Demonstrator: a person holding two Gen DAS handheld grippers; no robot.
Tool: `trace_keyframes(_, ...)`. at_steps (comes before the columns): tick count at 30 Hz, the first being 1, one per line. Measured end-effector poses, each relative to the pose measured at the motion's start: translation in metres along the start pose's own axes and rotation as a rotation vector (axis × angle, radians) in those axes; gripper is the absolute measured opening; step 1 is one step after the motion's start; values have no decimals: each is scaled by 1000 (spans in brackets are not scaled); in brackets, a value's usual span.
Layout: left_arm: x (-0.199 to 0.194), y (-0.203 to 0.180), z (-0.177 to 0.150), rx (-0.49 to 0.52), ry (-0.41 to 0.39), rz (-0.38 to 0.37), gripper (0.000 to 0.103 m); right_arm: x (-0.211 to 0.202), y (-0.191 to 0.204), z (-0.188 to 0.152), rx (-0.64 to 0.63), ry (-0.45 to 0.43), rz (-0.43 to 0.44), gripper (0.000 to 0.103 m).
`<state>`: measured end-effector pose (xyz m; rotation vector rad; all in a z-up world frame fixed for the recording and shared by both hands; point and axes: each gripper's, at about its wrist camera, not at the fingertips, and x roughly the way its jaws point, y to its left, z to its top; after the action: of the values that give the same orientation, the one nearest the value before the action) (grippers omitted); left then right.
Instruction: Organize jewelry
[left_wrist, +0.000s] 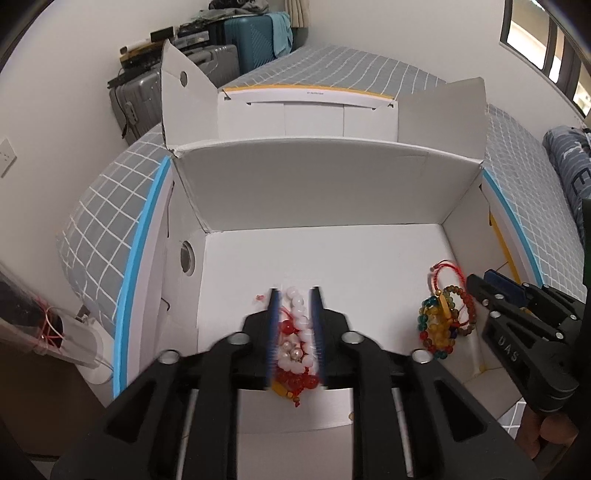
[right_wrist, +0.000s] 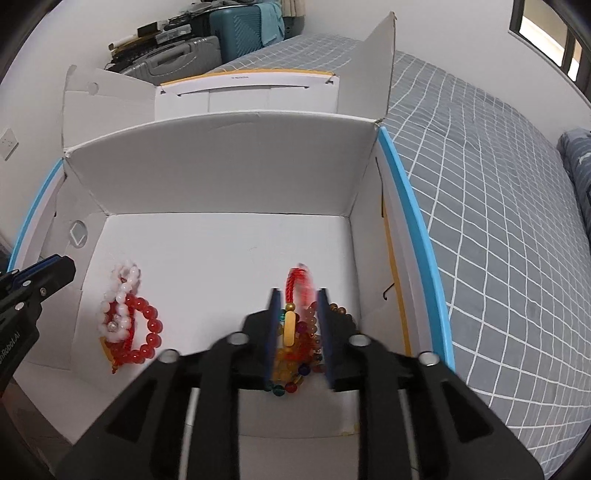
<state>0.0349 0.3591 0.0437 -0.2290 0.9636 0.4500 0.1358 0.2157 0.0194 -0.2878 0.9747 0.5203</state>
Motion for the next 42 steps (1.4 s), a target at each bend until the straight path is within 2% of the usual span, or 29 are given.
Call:
trace_keyframes(3, -10, 0, -3, -4, -26, 2, 38, -9, 1, 0, -4, -27, 4, 45)
trace_keyframes(4, -13, 1, -4, -6, -32, 2, 46, -15, 1, -1, -3, -46, 1, 48)
trace_keyframes(5, -18, 2, -7, -7, -51, 1, 53, -22, 1, -2, -3, -68, -16, 59)
trace_keyframes(6, -23, 3, -9, -9, -66, 2, 55, -27, 1, -3, -3, -88, -25, 70)
trace_keyframes(7, -28, 4, -12, -11, -82, 6, 57, -36, 0, -7, -5, -121, -31, 75)
trace_keyframes(13, -60, 7, -30, -26, -173, 27, 79, -72, -12, -26, 32, -218, -59, 93)
trace_keyframes(17, -79, 5, -44, -30, -218, 13, 92, -95, -17, -42, 57, -270, -79, 95)
trace_keyframes(21, -95, 3, -61, -40, -258, 19, 97, -112, -19, -63, 64, -283, -77, 95)
trace_keyframes(24, -102, 3, -73, -37, -268, 21, 97, -123, -17, -75, 56, -298, -91, 96)
trace_keyframes(31, -108, 4, -98, -29, -256, 39, 97, -145, -17, -105, 63, -330, -63, 95)
trace_keyframes(42, -116, 0, -121, -9, -269, 34, 97, -146, -19, -127, 63, -309, -26, 95)
